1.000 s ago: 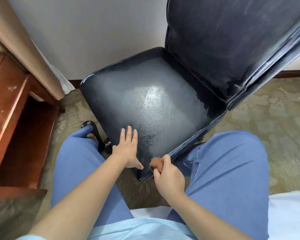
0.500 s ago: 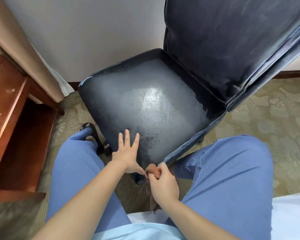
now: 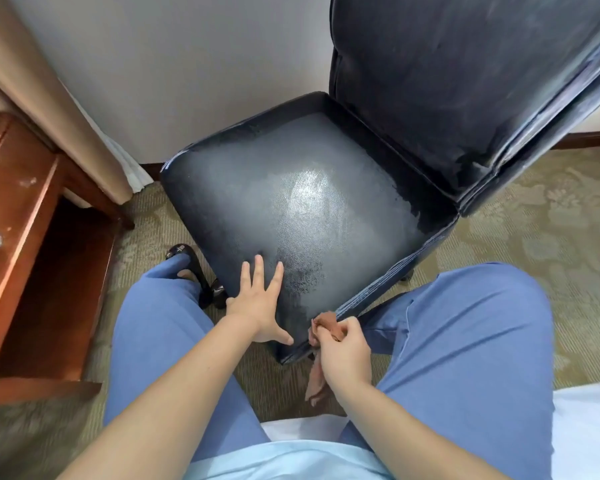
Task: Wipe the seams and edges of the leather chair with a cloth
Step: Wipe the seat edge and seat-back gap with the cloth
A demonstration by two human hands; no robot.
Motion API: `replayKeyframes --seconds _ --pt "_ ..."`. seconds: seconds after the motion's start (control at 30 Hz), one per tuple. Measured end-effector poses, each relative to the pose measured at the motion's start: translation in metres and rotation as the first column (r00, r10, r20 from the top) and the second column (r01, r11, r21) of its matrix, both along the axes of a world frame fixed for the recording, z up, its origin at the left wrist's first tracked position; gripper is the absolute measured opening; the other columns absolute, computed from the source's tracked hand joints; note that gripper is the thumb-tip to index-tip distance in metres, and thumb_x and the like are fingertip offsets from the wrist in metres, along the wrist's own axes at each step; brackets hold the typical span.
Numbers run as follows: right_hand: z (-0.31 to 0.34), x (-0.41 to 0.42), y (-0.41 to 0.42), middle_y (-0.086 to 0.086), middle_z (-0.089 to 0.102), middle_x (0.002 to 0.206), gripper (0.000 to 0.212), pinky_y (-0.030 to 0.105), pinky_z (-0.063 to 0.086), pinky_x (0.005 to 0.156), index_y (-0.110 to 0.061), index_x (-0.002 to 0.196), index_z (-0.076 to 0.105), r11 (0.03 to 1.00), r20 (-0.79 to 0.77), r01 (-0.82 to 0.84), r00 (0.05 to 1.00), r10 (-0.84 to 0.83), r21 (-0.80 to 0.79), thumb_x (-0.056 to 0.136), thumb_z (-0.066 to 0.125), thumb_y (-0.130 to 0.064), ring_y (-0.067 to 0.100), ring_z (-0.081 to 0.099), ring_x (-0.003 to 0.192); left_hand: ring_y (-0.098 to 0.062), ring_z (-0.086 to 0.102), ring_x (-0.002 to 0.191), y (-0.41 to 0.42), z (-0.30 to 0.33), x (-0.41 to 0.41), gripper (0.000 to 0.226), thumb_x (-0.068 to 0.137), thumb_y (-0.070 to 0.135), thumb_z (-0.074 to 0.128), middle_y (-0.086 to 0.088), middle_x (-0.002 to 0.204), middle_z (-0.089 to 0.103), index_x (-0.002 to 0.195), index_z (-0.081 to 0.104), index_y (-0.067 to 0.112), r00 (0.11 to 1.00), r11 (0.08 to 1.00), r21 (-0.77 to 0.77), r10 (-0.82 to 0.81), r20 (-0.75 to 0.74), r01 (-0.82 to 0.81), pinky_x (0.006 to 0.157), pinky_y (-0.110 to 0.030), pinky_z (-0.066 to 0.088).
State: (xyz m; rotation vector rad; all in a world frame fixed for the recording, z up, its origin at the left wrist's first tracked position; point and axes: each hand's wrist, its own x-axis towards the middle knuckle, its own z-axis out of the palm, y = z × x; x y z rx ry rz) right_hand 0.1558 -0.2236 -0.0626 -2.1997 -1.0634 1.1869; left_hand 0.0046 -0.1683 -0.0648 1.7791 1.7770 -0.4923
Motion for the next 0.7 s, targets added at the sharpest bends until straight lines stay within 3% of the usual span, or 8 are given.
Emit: replayKeyframes --seconds 0.07,0.17,0.27,0.43,0.53,0.6,0.7 --pt "-0.004 -0.005 -0.006 -0.004 0.056 0.071 0.024 0.032 0.041 0.063 -0.020 0.073 0.042 0.993 -0.014 -0.084 0.996 0.083 -0.085 0.081 0.061 -0.030 0.020 0.056 0.072 -0.032 -0.032 0.142 0.001 0.001 0.001 0.139 0.064 0.060 0.079 -0.009 0.151 -0.042 0.148 -0.028 0.028 1.000 1.000 -0.003 -0.011 -0.015 0.011 0.108 -0.060 0.032" --pt "-0.014 -0.018 -0.021 0.001 0.066 0.071 0.023 0.038 0.054 0.068 -0.020 0.071 0.045 0.958 -0.209 -0.164 0.971 0.115 -0.233 0.071 0.067 -0.027 0.022 0.065 0.072 -0.034 -0.031 0.142 0.002 0.002 0.002 0.139 0.065 0.060 0.079 -0.010 0.151 -0.041 0.147 -0.028 0.027 0.999 1.000 -0.013 -0.023 -0.030 0.023 0.108 -0.058 0.033" --pt "-0.016 -0.020 -0.022 0.004 0.066 0.070 0.024 0.037 0.055 0.068 -0.018 0.070 0.045 0.962 -0.239 -0.095 0.971 0.033 -0.254 0.071 0.069 -0.022 0.022 0.064 0.069 -0.033 -0.029 0.143 0.004 0.003 -0.001 0.137 0.067 0.058 0.079 -0.009 0.152 -0.040 0.148 -0.028 0.028 0.999 0.999 -0.014 -0.032 -0.033 0.032 0.108 -0.058 0.034" --pt "-0.007 -0.012 -0.010 -0.002 0.058 0.074 0.018 0.025 0.036 0.056 -0.015 0.076 0.051 0.982 -0.204 0.124 0.967 -0.151 -0.140 0.084 0.064 -0.024 0.011 0.054 0.068 -0.031 -0.029 0.143 0.003 0.003 -0.003 0.133 0.069 0.055 0.078 -0.008 0.152 -0.039 0.148 -0.026 0.029 0.999 0.999 -0.017 -0.041 -0.026 0.040 0.110 -0.058 0.031" --pt "-0.010 -0.021 -0.014 -0.002 0.057 0.065 0.023 0.024 0.036 0.052 -0.013 0.067 0.054 0.964 -0.257 0.103 0.952 -0.166 -0.244 0.085 0.065 -0.023 0.016 0.055 0.066 -0.033 -0.029 0.143 0.004 0.004 -0.001 0.134 0.069 0.055 0.078 -0.009 0.152 -0.039 0.148 -0.026 0.028 0.998 0.999 -0.025 -0.046 -0.035 0.045 0.110 -0.058 0.031" --pt "-0.017 -0.029 -0.019 0.001 0.061 0.068 0.023 0.025 0.040 0.059 -0.012 0.066 0.057 0.941 -0.292 0.087 0.938 -0.188 -0.326 0.084 0.067 -0.022 0.018 0.057 0.067 -0.033 -0.028 0.143 0.005 0.004 -0.001 0.135 0.069 0.056 0.078 -0.010 0.152 -0.039 0.148 -0.027 0.028 0.998 0.998 -0.025 -0.054 -0.041 0.053 0.111 -0.057 0.031" --pt "-0.028 -0.042 -0.025 0.009 0.068 0.087 0.021 0.027 0.046 0.067 -0.005 0.088 0.065 0.897 -0.314 0.077 0.921 -0.231 -0.435 0.080 0.072 -0.024 0.024 0.063 0.079 -0.034 -0.027 0.144 0.005 0.003 -0.003 0.135 0.067 0.057 0.078 -0.010 0.153 -0.037 0.148 -0.026 0.028 0.997 0.998 -0.013 -0.057 -0.049 0.057 0.111 -0.056 0.032"
